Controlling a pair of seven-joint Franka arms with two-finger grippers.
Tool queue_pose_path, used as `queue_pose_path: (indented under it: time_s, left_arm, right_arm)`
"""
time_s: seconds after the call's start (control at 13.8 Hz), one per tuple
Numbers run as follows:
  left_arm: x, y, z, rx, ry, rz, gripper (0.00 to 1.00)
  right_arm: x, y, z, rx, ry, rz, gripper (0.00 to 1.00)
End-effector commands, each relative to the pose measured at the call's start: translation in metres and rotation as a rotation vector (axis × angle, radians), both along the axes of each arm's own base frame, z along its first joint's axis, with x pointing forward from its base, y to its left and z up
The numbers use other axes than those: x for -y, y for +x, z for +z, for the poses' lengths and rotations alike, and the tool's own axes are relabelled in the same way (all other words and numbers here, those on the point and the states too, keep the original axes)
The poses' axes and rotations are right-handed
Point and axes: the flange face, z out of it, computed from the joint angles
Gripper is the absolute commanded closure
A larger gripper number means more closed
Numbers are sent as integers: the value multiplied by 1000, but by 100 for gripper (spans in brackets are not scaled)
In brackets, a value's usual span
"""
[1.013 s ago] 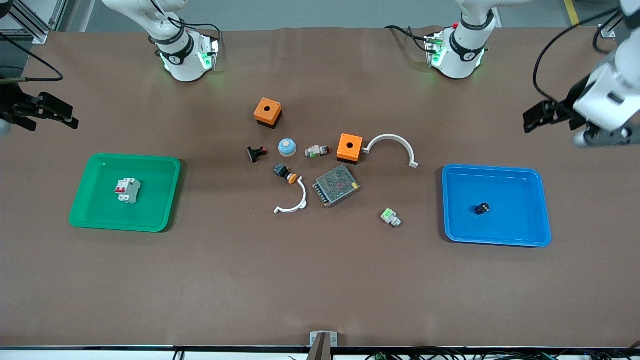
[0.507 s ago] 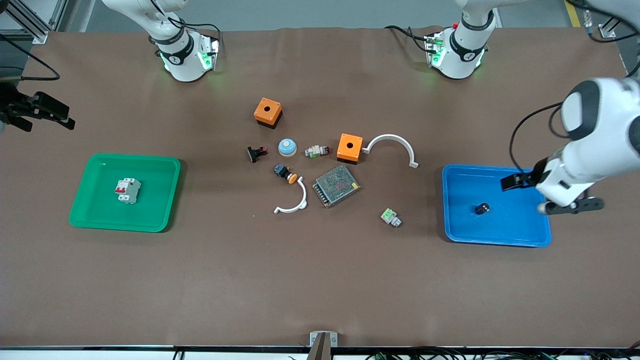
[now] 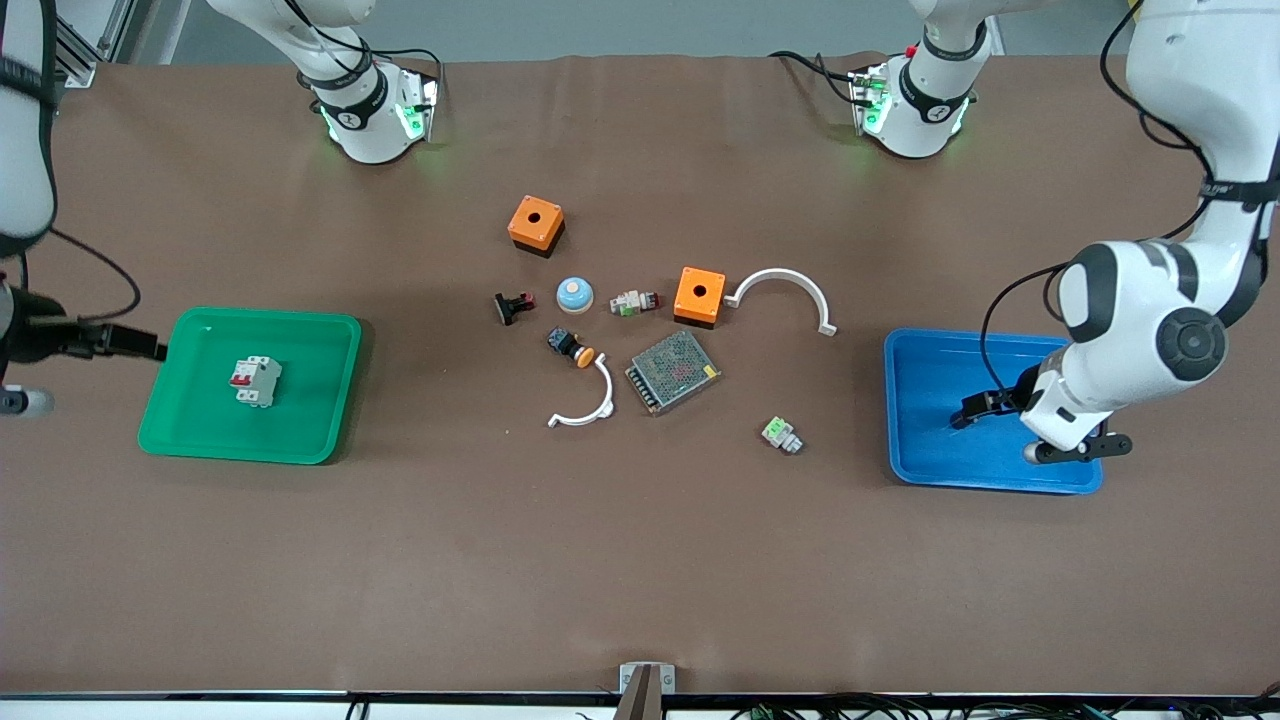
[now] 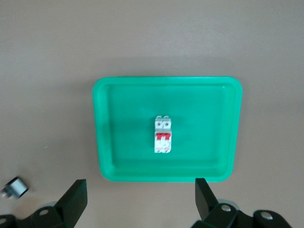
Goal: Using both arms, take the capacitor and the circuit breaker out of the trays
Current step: 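Close the left gripper on the capacitor while the right gripper grasps the breaker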
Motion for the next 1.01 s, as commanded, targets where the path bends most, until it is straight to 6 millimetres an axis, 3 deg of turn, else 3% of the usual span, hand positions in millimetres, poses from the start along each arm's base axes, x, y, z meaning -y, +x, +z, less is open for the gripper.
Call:
queue_pose_path:
  time_s: [0.0,0.36,0.51,0.65,0.94]
  left_arm:
    - [-2,4,-24,-2,35,-31,10]
    - [0,6,-47,-29,36,-39,30]
    - [0,5,-51,-35,35,-36,31]
    - [0,3,-55,-45,34,-34,31]
    - [-1,1,-63,-64,33,-34,40]
  right_arm:
    - [14,-19,-59,21,12,-25,0]
    - [13,-59,-167,109,10,-69,0]
    - [9,-75,-206,158,-11,-69,0]
    - [11,-80,-234,162,-16,-29,0]
    - [20,-84,-259,150,-18,-4,4]
